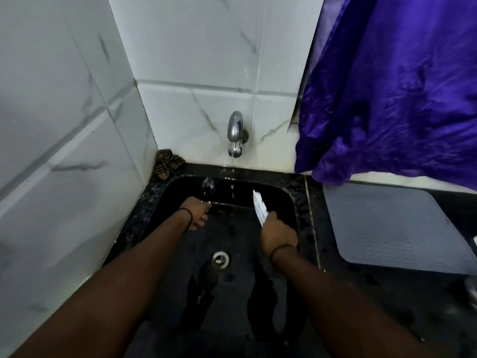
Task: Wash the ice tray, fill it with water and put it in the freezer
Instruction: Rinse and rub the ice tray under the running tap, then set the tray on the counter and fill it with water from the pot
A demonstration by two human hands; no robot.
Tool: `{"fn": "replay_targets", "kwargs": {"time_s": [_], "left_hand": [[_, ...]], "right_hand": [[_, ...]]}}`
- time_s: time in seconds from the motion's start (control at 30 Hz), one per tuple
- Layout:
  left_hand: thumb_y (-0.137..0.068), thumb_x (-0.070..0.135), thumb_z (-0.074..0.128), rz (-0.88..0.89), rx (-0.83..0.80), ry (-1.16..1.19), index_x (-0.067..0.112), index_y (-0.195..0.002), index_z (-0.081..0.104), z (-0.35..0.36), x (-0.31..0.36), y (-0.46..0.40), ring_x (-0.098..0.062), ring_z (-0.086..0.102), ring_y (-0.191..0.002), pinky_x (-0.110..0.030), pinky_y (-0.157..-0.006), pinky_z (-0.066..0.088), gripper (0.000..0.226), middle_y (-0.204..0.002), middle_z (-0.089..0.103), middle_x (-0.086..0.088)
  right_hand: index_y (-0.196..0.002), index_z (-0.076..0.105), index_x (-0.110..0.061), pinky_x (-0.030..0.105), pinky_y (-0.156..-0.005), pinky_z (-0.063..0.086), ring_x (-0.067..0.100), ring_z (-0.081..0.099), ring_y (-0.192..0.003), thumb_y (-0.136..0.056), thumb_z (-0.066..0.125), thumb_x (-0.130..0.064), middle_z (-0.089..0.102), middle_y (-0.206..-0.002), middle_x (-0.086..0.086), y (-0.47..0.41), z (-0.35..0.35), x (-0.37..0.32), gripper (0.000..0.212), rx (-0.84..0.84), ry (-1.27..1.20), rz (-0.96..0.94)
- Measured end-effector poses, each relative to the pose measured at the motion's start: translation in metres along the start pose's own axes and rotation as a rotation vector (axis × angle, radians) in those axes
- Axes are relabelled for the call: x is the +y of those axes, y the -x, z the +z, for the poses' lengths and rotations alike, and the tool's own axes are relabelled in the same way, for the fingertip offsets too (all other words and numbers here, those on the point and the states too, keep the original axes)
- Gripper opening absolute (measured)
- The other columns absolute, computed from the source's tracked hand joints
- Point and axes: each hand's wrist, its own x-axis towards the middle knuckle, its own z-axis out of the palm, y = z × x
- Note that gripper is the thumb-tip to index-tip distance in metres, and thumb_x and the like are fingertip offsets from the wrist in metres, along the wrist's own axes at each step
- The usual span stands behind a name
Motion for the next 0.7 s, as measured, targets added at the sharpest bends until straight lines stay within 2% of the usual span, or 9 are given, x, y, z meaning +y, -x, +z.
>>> {"fn": "replay_targets", "kwargs": {"time_s": [0.1,0.17,0.2,0.3,0.33,0.4,0.5,0.6,0.7], "left_hand": [[-0.096,0.034,0.047,-0.024,-0.006,-0.042,0.018,-0.074,0.050,0.006,-0.004,0.007,-0.015,0.038,-0.048,-0.021,-0.052,0.029,0.027,-0.063,0.048,-0.002],[-0.096,0.036,0.047,-0.004,-0.008,-0.052,0.017,-0.077,0.053,0.010,-0.002,0.011,-0.016,0.045,-0.054,-0.023,-0.057,0.033,0.028,-0.070,0.053,-0.003],[-0.097,0.038,0.046,0.012,-0.017,-0.054,0.016,-0.080,0.054,0.013,-0.001,0.013,-0.017,0.049,-0.057,-0.024,-0.058,0.036,0.029,-0.073,0.056,-0.003],[-0.097,0.047,0.042,0.021,-0.106,-0.018,0.014,-0.091,0.055,0.022,-0.002,0.018,-0.019,0.058,-0.064,-0.027,-0.062,0.043,0.037,-0.081,0.063,-0.006],[-0.095,0.051,0.042,0.021,-0.139,-0.029,0.013,-0.095,0.055,0.026,0.000,0.020,-0.020,0.060,-0.066,-0.028,-0.063,0.046,0.041,-0.084,0.065,-0.007],[-0.090,0.060,0.047,0.028,-0.189,-0.063,0.012,-0.095,0.056,0.035,0.000,0.020,-0.021,0.063,-0.071,-0.028,-0.062,0.048,0.049,-0.091,0.068,-0.009],[-0.084,0.064,0.053,0.050,-0.257,-0.069,0.012,-0.094,0.061,0.057,0.001,0.017,-0.025,0.066,-0.077,-0.030,-0.063,0.051,0.053,-0.096,0.069,-0.013],[-0.088,0.045,0.062,0.120,-0.263,0.050,0.010,-0.092,0.065,0.083,0.011,0.020,-0.025,0.067,-0.071,-0.038,-0.073,0.055,0.035,-0.090,0.069,-0.013],[-0.088,0.030,0.066,0.202,-0.295,0.136,0.011,-0.092,0.064,0.107,0.028,0.030,-0.021,0.070,-0.064,-0.038,-0.066,0.060,0.020,-0.084,0.072,-0.009]], "right_hand": [[-0.119,0.045,-0.011,0.039,-0.073,0.050,0.035,0.068,-0.096,-0.102,0.037,-0.024,0.067,-0.110,0.013,-0.002,-0.021,-0.022,0.023,0.260,-0.050,-0.108],[-0.118,0.045,-0.011,0.039,-0.066,0.048,0.036,0.068,-0.090,-0.103,0.039,-0.032,0.068,-0.104,0.012,-0.001,-0.030,-0.026,0.027,0.343,-0.198,-0.158],[-0.120,0.044,-0.010,0.039,-0.068,0.047,0.037,0.067,-0.094,-0.102,0.040,-0.034,0.068,-0.106,0.014,-0.002,-0.029,-0.023,0.030,0.296,-0.253,-0.151],[-0.127,0.044,-0.003,0.039,-0.088,0.046,0.039,0.059,-0.116,-0.103,0.042,-0.032,0.059,-0.127,0.023,-0.003,-0.010,-0.006,0.037,-0.077,-0.327,0.042],[-0.126,0.043,-0.002,0.038,-0.087,0.045,0.040,0.058,-0.117,-0.103,0.043,-0.032,0.058,-0.128,0.025,-0.002,-0.003,0.001,0.038,-0.111,-0.392,0.094],[-0.123,0.041,-0.001,0.036,-0.078,0.043,0.041,0.059,-0.110,-0.102,0.045,-0.033,0.060,-0.121,0.027,0.005,0.003,0.008,0.038,-0.099,-0.569,0.128],[-0.117,0.051,-0.002,0.043,-0.090,0.050,0.037,0.060,-0.108,-0.100,0.051,-0.031,0.062,-0.117,0.020,0.014,0.002,0.020,0.033,-0.059,-0.829,0.154],[-0.111,0.063,-0.002,0.050,-0.092,0.053,0.033,0.065,-0.103,-0.098,0.056,-0.028,0.068,-0.111,0.016,0.019,-0.012,0.038,0.031,-0.019,-1.014,0.184],[-0.109,0.067,-0.002,0.043,-0.085,0.056,0.030,0.068,-0.098,-0.096,0.060,-0.030,0.071,-0.106,0.014,0.022,-0.021,0.070,0.032,0.051,-1.035,0.229]]}}
